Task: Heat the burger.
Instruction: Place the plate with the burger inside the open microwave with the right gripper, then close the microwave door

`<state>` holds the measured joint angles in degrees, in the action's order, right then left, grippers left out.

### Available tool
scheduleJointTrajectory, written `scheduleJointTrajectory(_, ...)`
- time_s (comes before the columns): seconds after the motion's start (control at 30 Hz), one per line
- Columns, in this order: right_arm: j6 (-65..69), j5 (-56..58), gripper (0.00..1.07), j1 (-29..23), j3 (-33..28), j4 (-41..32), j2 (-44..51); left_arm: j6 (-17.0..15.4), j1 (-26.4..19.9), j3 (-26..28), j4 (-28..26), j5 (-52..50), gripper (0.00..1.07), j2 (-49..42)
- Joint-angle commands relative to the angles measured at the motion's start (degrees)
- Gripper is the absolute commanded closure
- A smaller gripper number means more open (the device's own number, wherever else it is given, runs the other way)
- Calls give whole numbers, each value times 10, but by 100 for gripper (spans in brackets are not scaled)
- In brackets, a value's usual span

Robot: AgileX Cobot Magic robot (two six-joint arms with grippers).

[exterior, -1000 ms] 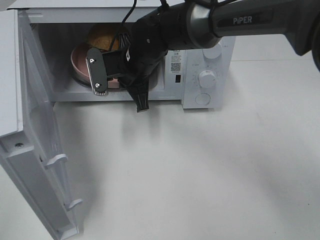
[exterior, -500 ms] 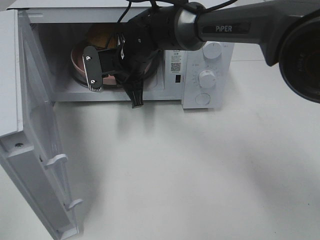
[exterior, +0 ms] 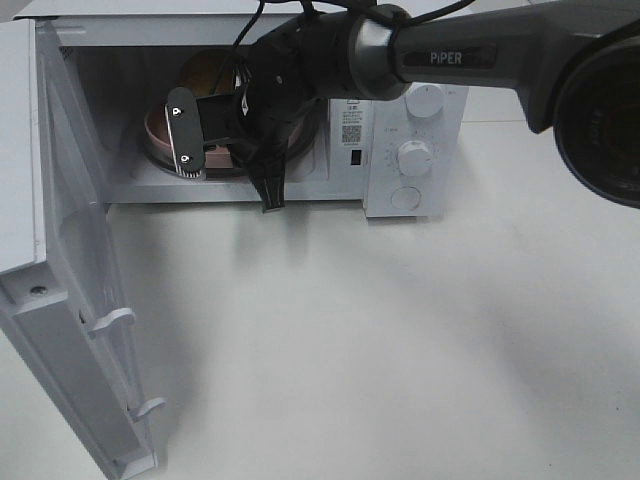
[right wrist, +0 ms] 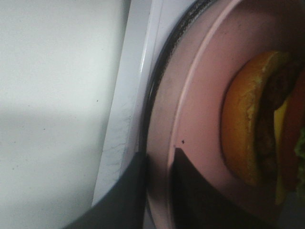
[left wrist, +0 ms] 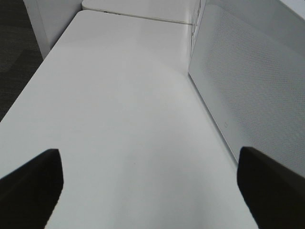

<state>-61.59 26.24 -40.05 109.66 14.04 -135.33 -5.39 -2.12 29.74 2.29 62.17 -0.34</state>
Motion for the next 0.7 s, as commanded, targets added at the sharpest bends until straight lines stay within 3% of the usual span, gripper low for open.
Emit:
scheduleJointTrajectory(0.03, -1, -12, 84, 2, 11, 4, 9, 1, 1, -1, -2, -7, 16, -10)
scheduleJointTrajectory(0.33, -1, 23, 60, 2, 10, -9, 10, 1, 1, -1, -2, -7, 16, -10)
scheduleJointTrajectory(0.5, -1, 21, 56, 2, 10, -9, 15, 1, 1, -1, -2, -7, 16, -10)
scheduleJointTrajectory(0.7, 14, -25, 51, 2, -48, -9, 49, 2, 1, -1, -2, -7, 16, -10)
